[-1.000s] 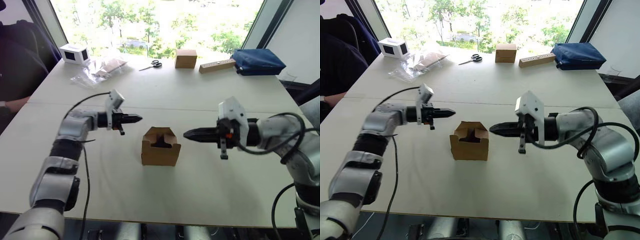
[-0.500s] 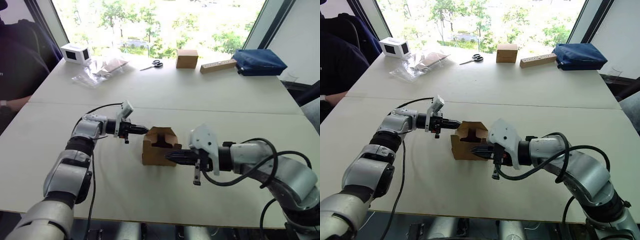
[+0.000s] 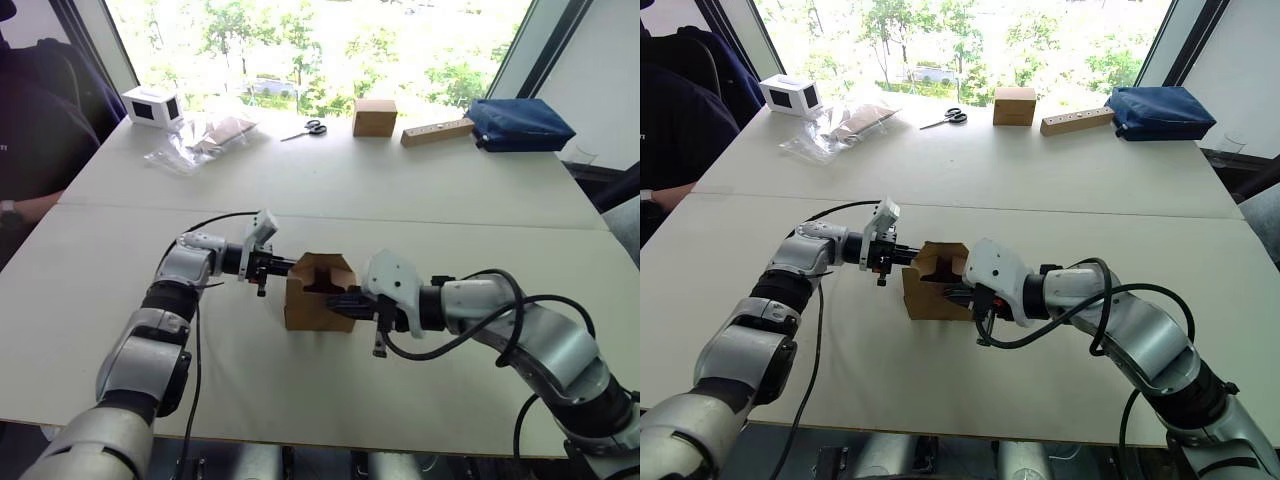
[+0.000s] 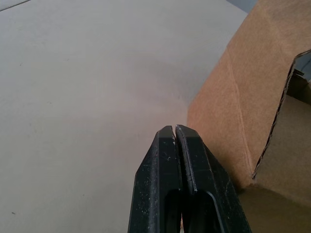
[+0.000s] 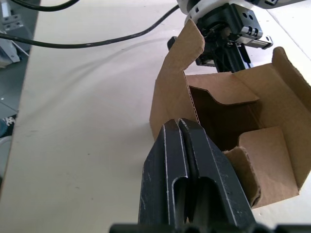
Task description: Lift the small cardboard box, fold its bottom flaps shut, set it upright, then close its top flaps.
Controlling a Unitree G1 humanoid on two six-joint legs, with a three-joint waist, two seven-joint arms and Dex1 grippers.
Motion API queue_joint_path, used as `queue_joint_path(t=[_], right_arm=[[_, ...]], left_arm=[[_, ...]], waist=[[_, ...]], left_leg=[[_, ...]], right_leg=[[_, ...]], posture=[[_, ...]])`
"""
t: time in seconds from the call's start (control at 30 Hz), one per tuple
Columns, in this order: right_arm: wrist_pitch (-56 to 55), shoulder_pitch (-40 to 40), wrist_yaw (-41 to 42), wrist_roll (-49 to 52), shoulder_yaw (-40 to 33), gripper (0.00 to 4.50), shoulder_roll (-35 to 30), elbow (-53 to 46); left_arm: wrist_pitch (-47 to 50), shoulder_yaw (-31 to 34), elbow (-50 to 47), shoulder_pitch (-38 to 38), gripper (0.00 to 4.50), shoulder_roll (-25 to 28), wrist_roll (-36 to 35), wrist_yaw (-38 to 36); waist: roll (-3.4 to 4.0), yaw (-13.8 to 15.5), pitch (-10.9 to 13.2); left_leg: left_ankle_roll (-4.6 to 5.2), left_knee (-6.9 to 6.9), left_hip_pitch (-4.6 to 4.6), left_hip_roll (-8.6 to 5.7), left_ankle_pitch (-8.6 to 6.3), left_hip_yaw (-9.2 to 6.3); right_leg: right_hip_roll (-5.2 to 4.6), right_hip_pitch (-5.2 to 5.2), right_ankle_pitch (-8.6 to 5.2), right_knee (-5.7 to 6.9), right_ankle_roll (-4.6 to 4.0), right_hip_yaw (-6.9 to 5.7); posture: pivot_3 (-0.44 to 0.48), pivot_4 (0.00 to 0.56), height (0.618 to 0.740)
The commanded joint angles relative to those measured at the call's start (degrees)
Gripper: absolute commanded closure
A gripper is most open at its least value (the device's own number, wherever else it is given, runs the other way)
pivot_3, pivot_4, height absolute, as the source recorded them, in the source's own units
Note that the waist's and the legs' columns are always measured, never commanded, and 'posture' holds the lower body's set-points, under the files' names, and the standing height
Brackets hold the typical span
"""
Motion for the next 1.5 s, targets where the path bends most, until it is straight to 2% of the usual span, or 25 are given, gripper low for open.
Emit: queue_joint_path(t=[0.03, 0.8, 1.2, 1.37, 1.5], right_arm=[[-1.7, -2.2, 0.7, -1.4, 0.1, 4.50, 0.5, 0.4], [-1.2, -1.4, 0.1, -2.8, 2.1, 4.50, 8.2, 6.7], [-1.9, -1.1, 0.0, -2.3, 0.6, 4.50, 11.0, 12.0], [-2.1, -1.6, 0.9, -1.9, 0.0, 4.50, 11.4, 12.6], [-2.5, -1.9, 1.6, -2.0, -0.6, 4.50, 11.3, 12.9]], left_arm=[[-0.3, 0.3, -1.8, -0.3, 4.46, -0.2, 0.1, 0.0], [2.2, -0.5, -6.9, 1.5, 4.46, -0.9, -0.4, -1.2], [2.8, 0.1, -7.3, 1.9, 4.46, -0.2, -0.3, 0.3], [4.3, 5.6, -5.6, 0.3, 4.46, 0.2, -2.8, 7.1], [8.2, 10.0, -14.6, 4.3, 4.46, 3.6, -5.8, 10.5]], waist=[[0.00, -0.1, 0.0], [0.00, -0.1, 0.0], [0.00, -0.1, 0.0], [0.00, -0.1, 0.0], [0.00, -0.4, 0.0]], left_leg=[[0.00, 0.00, 0.00, 0.00, 0.00, 0.00], [0.00, 0.00, 0.00, 0.01, 0.00, 0.00], [0.00, 0.00, 0.01, 0.00, 0.00, 0.00], [0.00, 0.00, 0.01, 0.03, 0.00, -0.02], [-0.01, 0.00, 0.00, 0.08, 0.00, -0.04]], right_leg=[[0.00, 0.00, 0.00, 0.00, 0.00, 0.00], [0.02, -0.01, 0.00, 0.01, 0.00, 0.00], [0.02, 0.00, 0.00, 0.01, 0.00, 0.00], [0.02, 0.00, 0.00, 0.01, 0.00, -0.01], [0.02, -0.02, 0.00, 0.02, 0.00, -0.01]], posture=[[0.000, 0.150, 0.740], [0.000, 0.150, 0.740], [0.000, 0.150, 0.740], [0.000, 0.150, 0.740], [0.000, 0.150, 0.740]])
